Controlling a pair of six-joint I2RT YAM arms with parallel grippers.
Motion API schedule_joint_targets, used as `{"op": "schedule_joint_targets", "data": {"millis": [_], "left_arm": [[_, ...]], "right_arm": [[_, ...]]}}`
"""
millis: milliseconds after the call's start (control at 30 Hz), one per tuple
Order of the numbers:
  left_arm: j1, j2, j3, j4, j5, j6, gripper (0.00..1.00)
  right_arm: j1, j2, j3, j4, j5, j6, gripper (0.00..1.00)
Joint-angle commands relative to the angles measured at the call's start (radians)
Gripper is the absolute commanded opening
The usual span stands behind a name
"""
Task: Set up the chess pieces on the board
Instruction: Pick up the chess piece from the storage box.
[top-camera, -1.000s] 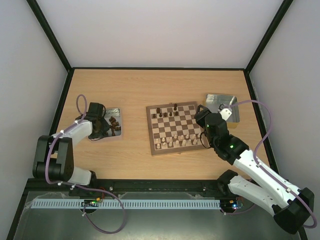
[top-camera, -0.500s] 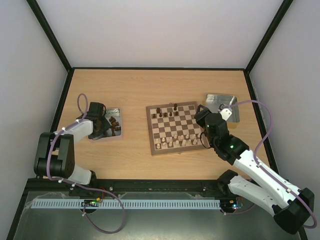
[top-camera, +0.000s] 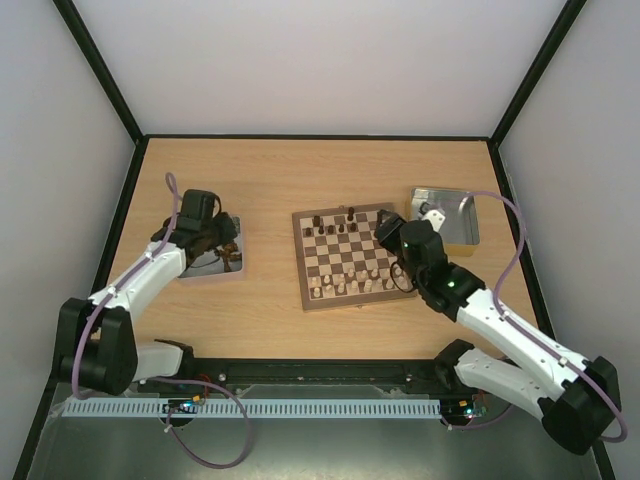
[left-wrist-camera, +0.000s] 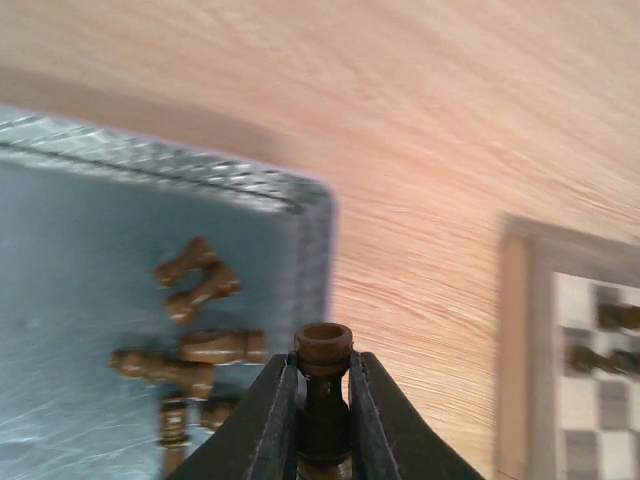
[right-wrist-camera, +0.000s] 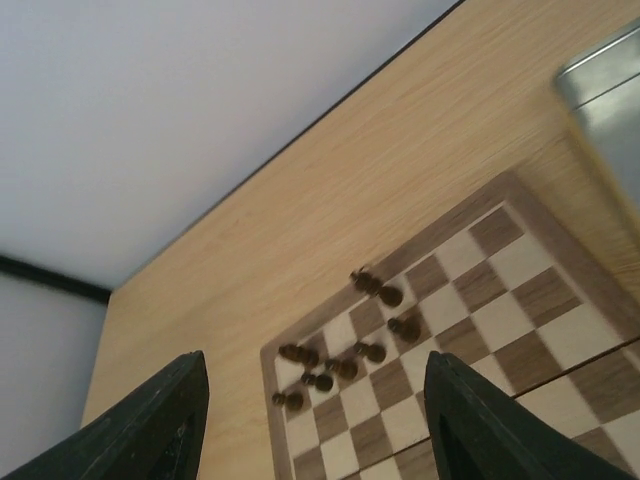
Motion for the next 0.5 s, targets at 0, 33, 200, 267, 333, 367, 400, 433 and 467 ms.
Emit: {"op": "schedule_joint_targets", "data": {"millis": [0,33,200,267,333,367,400,433,467], "left_arm": [[-0.064,-0.048,0.058,0.045,0.101,0.045,0.16],[-0.080,-0.054,0.068,0.050,0.116,0.030,0.16],[-0.177,-0.116,0.068,0.187,0.195,-0.180,0.14],[-0.230,-0.177,0.028,0.334,0.181,-0.298,0.15],[-0.261,-0.198,0.034,0.410,0.165,-0.401,0.15],[-0.271,-0.191,0.046,0.425,0.162,-0.461,0.14],[-0.277,-0.182,0.061,0.434,0.167,-0.495,0.14],[-0.283,-0.171,0.078,0.432,0.170,-0.536,0.14],[-0.286,-0.160,0.092,0.426,0.174,-0.579,0.12]], "right_arm": [[-0.002,0.078,0.051,0.113,-0.238,-0.136,0.58],[-0.003,0.102,0.058,0.129,-0.292,-0.157,0.58],[-0.002,0.184,0.030,0.282,-0.461,-0.172,0.57],[0.007,0.207,0.022,0.354,-0.483,-0.169,0.57],[0.027,0.230,0.034,0.399,-0.467,-0.186,0.58],[0.037,0.240,0.045,0.409,-0.454,-0.200,0.58],[0.048,0.251,0.054,0.425,-0.443,-0.212,0.59],[0.058,0.261,0.062,0.442,-0.434,-0.222,0.59],[0.067,0.271,0.069,0.456,-0.431,-0.228,0.59]]}}
